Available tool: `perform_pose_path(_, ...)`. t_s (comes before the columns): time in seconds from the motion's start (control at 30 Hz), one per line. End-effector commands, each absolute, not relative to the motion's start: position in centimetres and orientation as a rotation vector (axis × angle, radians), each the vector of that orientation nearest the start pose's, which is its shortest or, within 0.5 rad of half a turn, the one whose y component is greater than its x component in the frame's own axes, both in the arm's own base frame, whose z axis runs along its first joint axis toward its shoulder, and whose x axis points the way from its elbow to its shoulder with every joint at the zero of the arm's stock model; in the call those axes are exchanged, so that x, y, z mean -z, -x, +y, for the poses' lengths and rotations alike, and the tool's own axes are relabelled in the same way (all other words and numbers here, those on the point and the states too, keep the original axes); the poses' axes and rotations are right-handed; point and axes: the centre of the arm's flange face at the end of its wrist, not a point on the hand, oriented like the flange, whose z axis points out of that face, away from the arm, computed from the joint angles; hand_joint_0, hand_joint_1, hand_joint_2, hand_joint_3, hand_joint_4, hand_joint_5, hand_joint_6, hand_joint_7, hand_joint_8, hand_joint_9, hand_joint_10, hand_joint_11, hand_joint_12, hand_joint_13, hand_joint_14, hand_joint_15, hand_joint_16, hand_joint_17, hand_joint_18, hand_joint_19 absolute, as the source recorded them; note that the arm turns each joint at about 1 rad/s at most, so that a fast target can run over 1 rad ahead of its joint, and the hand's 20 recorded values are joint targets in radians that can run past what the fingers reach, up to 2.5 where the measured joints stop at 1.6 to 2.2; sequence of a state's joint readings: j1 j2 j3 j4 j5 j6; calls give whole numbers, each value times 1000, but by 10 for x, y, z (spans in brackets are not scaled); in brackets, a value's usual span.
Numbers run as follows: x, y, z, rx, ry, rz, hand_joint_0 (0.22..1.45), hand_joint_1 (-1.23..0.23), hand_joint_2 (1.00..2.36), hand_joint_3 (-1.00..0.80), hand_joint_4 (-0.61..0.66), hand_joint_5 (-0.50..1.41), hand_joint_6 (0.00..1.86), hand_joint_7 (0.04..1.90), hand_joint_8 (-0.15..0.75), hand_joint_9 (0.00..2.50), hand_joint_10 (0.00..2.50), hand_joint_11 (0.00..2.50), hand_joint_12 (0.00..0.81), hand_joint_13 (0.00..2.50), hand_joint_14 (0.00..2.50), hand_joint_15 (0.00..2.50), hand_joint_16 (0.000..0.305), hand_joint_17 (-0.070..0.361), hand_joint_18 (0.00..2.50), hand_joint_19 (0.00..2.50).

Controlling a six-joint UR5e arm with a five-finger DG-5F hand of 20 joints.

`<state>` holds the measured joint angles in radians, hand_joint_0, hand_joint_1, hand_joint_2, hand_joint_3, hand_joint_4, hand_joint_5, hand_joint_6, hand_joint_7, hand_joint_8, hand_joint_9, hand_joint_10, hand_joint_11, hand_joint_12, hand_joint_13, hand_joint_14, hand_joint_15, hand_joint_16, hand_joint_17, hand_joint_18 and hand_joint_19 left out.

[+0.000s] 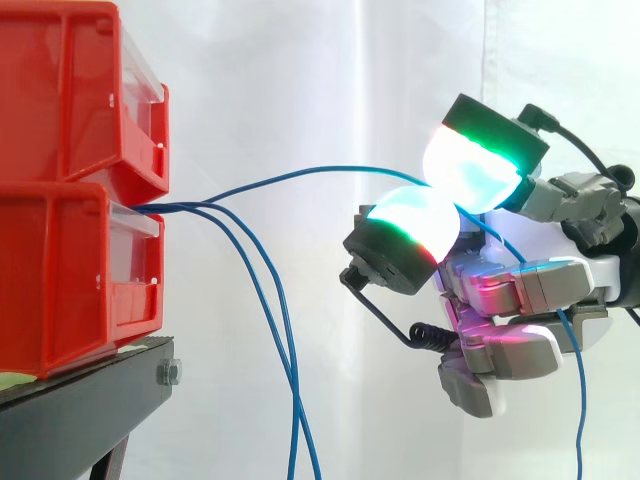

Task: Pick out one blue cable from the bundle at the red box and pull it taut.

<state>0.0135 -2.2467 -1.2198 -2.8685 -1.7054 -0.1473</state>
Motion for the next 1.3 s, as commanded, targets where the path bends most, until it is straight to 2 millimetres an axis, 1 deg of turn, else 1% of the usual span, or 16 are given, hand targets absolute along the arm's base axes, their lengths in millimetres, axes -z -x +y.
perform_pose_path(0.0,-264,-733,-110,-1191,-1055,1415,810,-766,1010,-363,-315,-163,1007,990,205,1464,22,1138,319,1218,24,836,47,107,795,767)
perform_pose_path(0.83,-263,-732,-110,-1190,-1057,1416,805,-790,1010,-354,-302,-156,998,1011,223,1453,24,1065,318,1204,25,822,47,106,802,787)
perform_pose_path(1.27,-264,-733,-110,-1189,-1056,1414,804,-794,1010,-352,-295,-155,997,1013,229,1449,25,1067,320,1197,25,818,47,106,804,785)
